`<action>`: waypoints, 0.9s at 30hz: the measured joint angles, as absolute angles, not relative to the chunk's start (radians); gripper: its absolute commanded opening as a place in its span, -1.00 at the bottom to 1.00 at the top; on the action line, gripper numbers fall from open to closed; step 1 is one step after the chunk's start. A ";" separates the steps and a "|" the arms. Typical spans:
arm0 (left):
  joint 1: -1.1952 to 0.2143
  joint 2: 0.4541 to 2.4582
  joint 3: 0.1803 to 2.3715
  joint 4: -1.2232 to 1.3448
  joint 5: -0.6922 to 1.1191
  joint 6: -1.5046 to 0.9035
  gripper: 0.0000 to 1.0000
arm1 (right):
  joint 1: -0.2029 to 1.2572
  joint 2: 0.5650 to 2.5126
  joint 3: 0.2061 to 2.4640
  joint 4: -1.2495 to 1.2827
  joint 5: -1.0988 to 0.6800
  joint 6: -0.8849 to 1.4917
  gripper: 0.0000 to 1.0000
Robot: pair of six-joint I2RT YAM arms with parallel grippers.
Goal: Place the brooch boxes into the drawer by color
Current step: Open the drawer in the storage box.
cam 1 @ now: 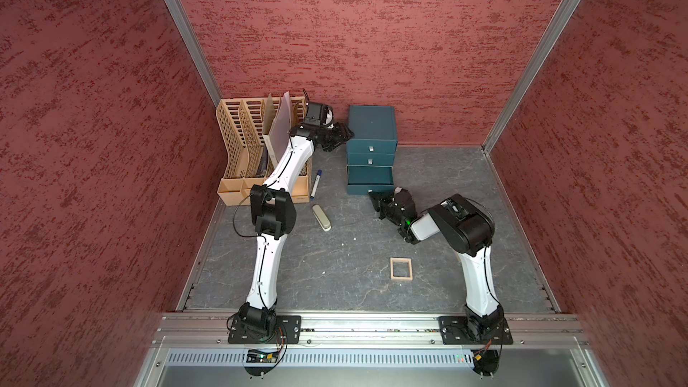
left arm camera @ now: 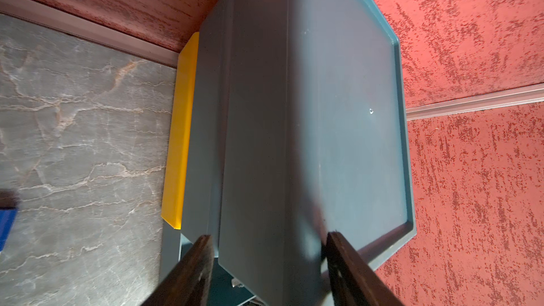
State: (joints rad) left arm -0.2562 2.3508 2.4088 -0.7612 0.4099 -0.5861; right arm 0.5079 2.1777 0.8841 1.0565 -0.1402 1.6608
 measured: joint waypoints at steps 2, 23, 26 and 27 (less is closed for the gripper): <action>-0.256 2.351 2.409 -0.762 0.410 -0.586 0.29 | 0.514 2.174 0.867 1.072 -0.136 1.665 -1.00; -0.256 2.351 2.411 -0.763 0.410 -0.586 0.29 | 0.588 2.089 0.751 1.081 -0.106 1.679 -1.00; -0.256 2.351 2.411 -0.763 0.410 -0.586 0.29 | 0.589 2.074 0.730 1.081 -0.101 1.679 -1.00; -0.256 2.351 2.411 -0.763 0.410 -0.586 0.29 | 0.589 2.071 0.723 1.081 -0.099 1.680 -1.00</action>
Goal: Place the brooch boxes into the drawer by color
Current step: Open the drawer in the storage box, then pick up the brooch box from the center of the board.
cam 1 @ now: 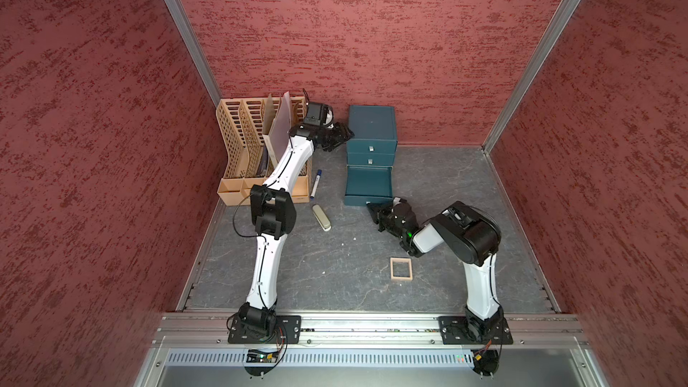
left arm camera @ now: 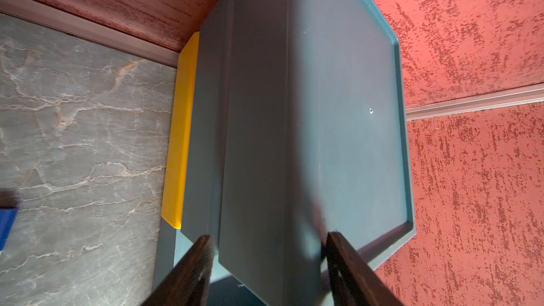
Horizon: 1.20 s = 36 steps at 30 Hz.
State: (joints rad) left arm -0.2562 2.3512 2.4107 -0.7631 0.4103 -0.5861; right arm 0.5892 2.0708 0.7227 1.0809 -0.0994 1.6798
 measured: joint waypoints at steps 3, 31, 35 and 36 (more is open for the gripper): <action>-0.256 2.351 2.411 -0.763 0.410 -0.586 0.29 | 0.589 2.060 0.706 1.081 -0.097 1.680 -1.00; -0.250 2.311 2.411 -0.742 0.429 -0.653 0.73 | 0.595 1.755 0.635 0.826 -0.082 1.641 0.73; -0.250 2.233 2.371 -0.725 0.429 -0.663 0.74 | 0.595 1.641 0.632 0.674 -0.083 1.576 0.79; -0.250 2.198 2.338 -0.711 0.427 -0.667 0.74 | 0.595 1.607 0.632 0.623 -0.083 1.553 0.81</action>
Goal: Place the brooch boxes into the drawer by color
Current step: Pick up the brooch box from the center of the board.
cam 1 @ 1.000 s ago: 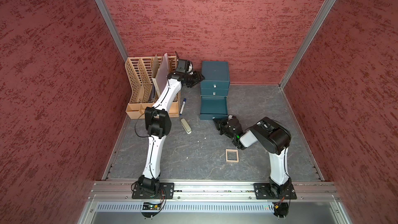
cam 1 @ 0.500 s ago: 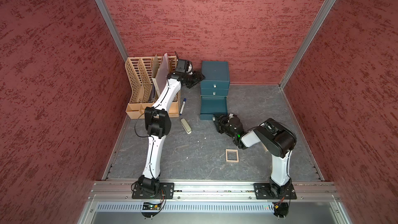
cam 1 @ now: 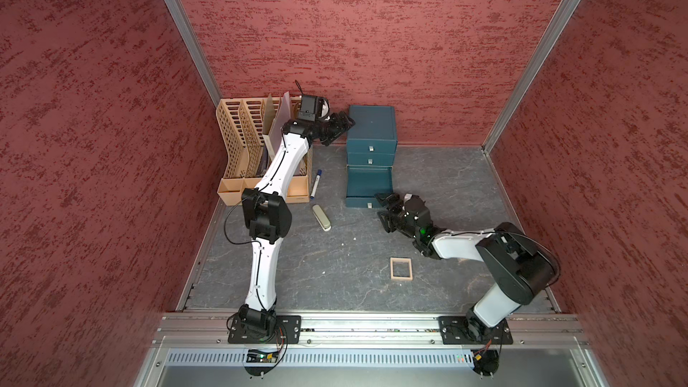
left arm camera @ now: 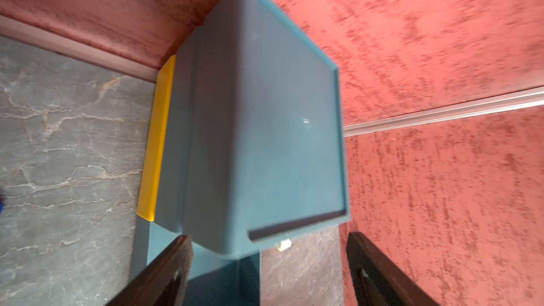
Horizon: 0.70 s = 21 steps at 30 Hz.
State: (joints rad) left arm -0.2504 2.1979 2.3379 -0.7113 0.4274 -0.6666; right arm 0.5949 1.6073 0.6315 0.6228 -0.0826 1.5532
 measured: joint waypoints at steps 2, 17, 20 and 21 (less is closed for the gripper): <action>-0.250 2.124 2.266 -0.679 0.425 -0.674 0.75 | 0.595 1.541 0.635 0.515 -0.082 1.502 0.86; -0.273 1.655 1.610 -0.555 0.387 -0.698 0.99 | 0.599 1.317 0.960 -0.528 -0.067 0.911 0.97; -0.299 1.544 1.495 -0.561 0.346 -0.678 0.99 | 0.615 1.322 0.968 -0.668 -0.053 0.844 0.97; -0.308 1.514 1.468 -0.561 0.332 -0.673 0.99 | 0.622 1.322 0.968 -0.706 -0.047 0.828 0.97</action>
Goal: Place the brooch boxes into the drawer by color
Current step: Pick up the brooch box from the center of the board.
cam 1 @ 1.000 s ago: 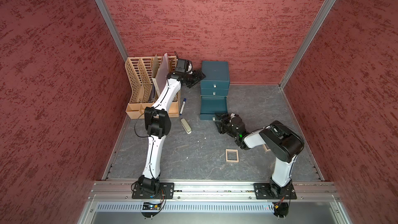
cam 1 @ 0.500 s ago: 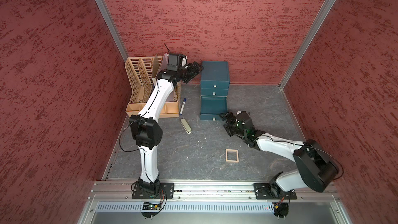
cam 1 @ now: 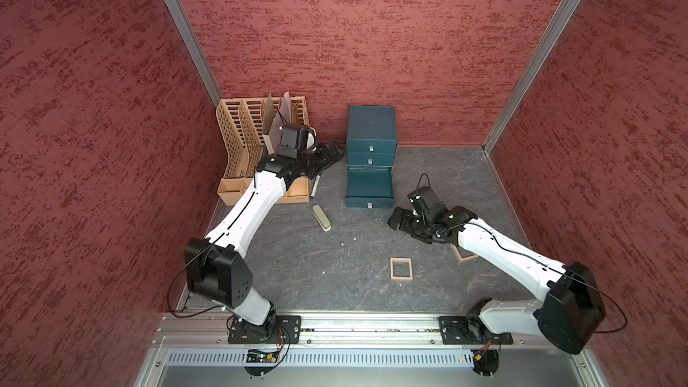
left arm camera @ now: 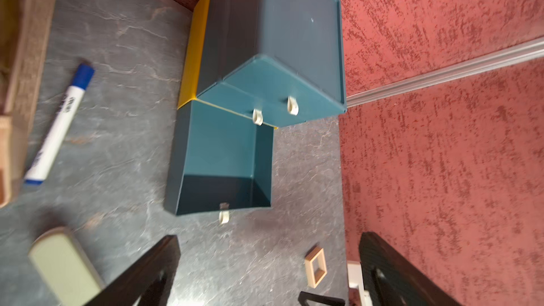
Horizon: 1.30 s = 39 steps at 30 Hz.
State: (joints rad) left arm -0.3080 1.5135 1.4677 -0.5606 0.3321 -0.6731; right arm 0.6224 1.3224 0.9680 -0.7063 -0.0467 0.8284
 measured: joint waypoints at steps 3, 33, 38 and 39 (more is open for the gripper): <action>-0.345 1.402 1.369 -0.559 0.287 -0.653 0.99 | 0.649 1.325 0.968 -0.796 -0.028 0.797 0.97; -0.550 0.991 0.830 -0.560 0.093 -0.720 0.99 | 0.836 1.570 0.917 -0.878 -0.010 0.834 0.96; -0.550 1.008 0.832 -0.560 0.091 -0.722 0.99 | 0.836 1.570 0.896 -0.847 -0.011 0.846 0.82; -0.551 1.011 0.832 -0.560 0.091 -0.722 0.99 | 0.836 1.570 0.889 -0.840 -0.012 0.849 0.78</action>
